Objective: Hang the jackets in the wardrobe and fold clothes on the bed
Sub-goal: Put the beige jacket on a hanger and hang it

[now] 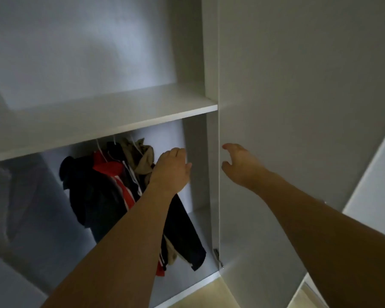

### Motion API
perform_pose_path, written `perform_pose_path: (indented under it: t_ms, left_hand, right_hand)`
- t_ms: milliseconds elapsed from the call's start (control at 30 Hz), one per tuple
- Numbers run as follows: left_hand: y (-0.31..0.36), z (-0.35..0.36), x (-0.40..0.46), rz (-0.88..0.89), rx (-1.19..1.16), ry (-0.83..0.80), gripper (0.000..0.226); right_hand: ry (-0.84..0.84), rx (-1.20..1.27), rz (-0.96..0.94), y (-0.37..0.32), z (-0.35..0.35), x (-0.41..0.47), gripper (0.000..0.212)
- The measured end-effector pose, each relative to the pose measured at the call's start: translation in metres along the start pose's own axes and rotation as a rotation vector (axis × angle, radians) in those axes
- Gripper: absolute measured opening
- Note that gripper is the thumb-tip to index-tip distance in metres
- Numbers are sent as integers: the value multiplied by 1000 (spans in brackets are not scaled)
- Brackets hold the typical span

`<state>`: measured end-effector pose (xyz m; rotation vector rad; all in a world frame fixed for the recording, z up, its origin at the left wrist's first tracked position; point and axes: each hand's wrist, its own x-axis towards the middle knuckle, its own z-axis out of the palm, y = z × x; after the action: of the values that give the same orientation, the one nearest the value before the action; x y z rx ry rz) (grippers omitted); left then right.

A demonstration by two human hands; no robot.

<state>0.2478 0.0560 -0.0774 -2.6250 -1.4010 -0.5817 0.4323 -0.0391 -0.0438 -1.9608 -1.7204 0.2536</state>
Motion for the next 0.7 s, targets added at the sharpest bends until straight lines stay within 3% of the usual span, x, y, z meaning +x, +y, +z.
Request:
perform_pose_path:
  t_ms: [367,700]
  left_hand:
    - [104,8,-53,458,-136,-63,48]
    - [309,-27,-186,862,-271,-9,42]
  right_hand:
    - [168,-121,345,28,-33,-158,56]
    - [351,-230,731,87,-99,-426,54]
